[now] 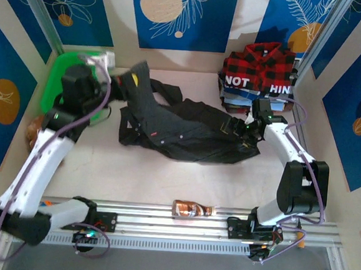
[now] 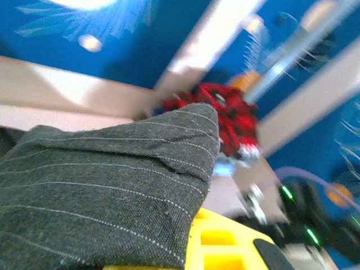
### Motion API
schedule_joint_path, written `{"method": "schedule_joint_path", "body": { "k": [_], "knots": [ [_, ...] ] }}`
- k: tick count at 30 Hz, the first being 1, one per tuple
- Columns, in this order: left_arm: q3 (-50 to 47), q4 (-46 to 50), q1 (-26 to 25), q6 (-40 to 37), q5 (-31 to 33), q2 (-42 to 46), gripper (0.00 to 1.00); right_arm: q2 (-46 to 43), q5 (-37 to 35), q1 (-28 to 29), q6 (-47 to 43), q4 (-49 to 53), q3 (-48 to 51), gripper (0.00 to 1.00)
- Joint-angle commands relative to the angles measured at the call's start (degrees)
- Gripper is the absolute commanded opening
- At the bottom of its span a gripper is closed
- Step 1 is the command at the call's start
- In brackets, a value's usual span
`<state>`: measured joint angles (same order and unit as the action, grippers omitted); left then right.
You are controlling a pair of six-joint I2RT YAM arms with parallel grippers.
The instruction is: Fold and stack the long sleeve shirts
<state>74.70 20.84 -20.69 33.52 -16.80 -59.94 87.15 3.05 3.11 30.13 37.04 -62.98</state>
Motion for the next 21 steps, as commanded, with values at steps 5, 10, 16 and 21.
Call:
{"method": "schedule_joint_path", "body": {
  "k": [5, 10, 16, 21],
  "knots": [
    [-21.0, 23.3, -6.5, 16.2, 0.3, 30.0, 0.00, 1.4, 2.1, -3.2, -2.1, 0.3, -5.4, 0.95],
    [-21.7, 44.8, -6.7, 21.5, 4.4, 41.8, 0.00, 3.6, 2.5, -2.4, -3.2, 0.6, -8.0, 0.95],
    [-24.4, 43.9, -6.7, 19.7, 3.1, 38.1, 0.00, 13.4, 3.9, 6.1, -10.3, 3.9, -20.3, 0.89],
    [-26.3, 44.6, -6.7, 19.2, 2.8, 37.2, 0.00, 25.0, -1.2, 16.7, -16.6, 12.6, -35.1, 0.86]
  ]
}}
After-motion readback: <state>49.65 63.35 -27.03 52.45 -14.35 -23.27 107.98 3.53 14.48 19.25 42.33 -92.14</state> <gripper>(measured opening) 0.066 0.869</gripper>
